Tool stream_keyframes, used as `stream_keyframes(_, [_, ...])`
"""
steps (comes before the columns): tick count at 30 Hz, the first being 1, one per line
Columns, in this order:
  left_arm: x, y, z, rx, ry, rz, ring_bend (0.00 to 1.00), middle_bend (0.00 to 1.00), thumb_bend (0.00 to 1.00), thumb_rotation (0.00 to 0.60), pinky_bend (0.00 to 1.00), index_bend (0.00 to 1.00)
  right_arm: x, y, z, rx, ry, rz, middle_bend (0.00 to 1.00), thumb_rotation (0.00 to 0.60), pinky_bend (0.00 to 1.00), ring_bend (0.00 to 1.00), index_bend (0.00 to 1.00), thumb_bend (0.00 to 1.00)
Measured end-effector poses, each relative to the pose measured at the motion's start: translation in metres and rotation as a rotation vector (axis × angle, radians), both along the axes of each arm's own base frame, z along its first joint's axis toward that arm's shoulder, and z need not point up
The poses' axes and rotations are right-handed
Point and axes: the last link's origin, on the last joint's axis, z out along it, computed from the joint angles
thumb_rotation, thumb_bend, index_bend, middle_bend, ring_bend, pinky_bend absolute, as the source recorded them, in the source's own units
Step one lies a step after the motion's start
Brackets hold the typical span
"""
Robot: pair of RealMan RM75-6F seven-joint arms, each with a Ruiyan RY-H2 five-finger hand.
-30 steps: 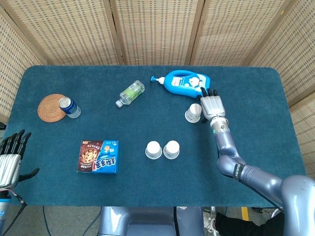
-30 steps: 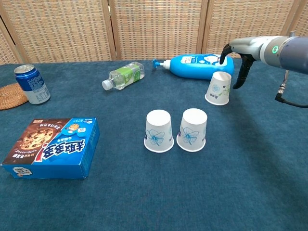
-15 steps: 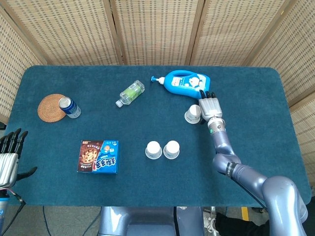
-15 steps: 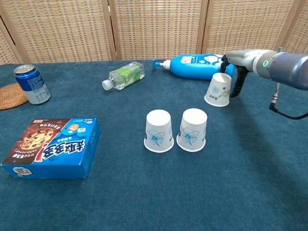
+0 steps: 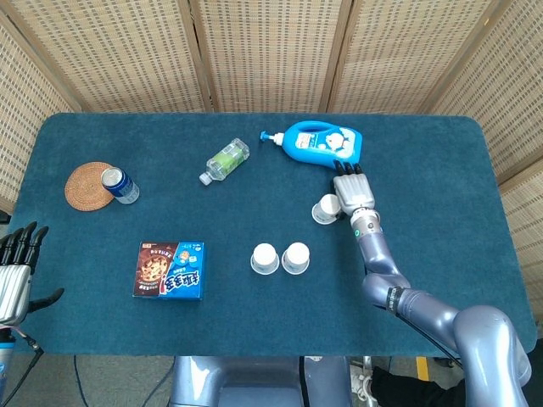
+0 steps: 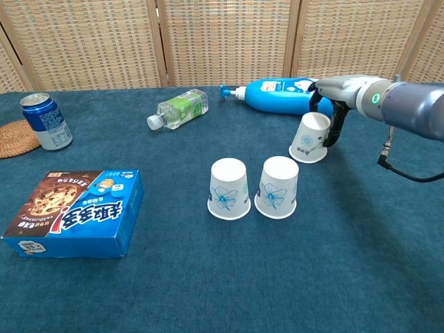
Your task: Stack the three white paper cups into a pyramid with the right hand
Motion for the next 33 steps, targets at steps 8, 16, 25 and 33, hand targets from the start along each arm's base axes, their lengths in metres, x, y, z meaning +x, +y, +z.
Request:
stream_keyframes(8, [0.001, 0.0, 0.001, 0.0, -0.006, -0.006, 0.0, 0.0, 0.13, 0.6, 0.05, 0.0, 0.001, 0.008, 0.006, -0.005, 0.016, 0.0, 0.1, 0.6, 0.12, 0.0, 0.61, 0.15])
stream_keyframes(16, [0.004, -0.003, 0.001, -0.007, -0.014, -0.023, 0.0, 0.0, 0.13, 0.6, 0.05, 0.0, 0.015, 0.014, 0.028, -0.034, 0.007, 0.026, 0.1, 0.6, 0.13, 0.0, 0.61, 0.15])
stream_keyframes(25, [0.009, -0.007, -0.002, -0.029, -0.026, -0.042, 0.0, 0.0, 0.13, 0.6, 0.05, 0.0, 0.042, 0.041, 0.054, -0.054, -0.004, 0.066, 0.1, 0.6, 0.13, 0.0, 0.61, 0.15])
stream_keyframes(33, [0.015, -0.013, -0.001, -0.041, -0.042, -0.081, 0.0, 0.0, 0.13, 0.6, 0.05, 0.0, 0.072, 0.081, 0.068, -0.049, -0.029, 0.096, 0.11, 0.6, 0.13, 0.0, 0.62, 0.15])
